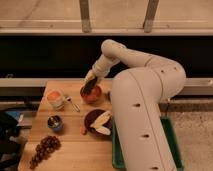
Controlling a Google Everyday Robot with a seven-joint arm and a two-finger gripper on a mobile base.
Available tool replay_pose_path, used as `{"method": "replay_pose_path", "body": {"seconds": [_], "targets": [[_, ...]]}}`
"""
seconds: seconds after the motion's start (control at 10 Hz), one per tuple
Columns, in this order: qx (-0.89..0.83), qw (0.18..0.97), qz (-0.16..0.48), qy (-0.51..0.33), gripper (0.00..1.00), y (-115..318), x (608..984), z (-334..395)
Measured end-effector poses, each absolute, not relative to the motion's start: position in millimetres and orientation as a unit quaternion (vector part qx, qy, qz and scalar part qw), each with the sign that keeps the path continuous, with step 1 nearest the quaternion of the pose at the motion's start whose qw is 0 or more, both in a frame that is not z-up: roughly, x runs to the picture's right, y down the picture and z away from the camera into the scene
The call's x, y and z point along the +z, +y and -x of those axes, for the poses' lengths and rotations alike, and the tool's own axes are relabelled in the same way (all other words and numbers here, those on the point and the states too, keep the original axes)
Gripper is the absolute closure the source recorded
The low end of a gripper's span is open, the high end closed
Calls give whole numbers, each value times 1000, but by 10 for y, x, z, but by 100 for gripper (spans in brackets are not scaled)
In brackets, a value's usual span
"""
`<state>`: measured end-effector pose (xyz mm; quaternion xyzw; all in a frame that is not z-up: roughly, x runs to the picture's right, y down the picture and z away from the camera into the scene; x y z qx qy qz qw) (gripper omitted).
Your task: Wipe red bowl with eraser
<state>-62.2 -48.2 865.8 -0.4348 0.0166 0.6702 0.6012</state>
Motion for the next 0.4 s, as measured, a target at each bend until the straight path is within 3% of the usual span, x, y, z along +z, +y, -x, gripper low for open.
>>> {"method": "replay_pose_path", "body": {"seconds": [0.4], "targets": [[659, 575, 484, -45, 100, -495, 8619, 573]]}}
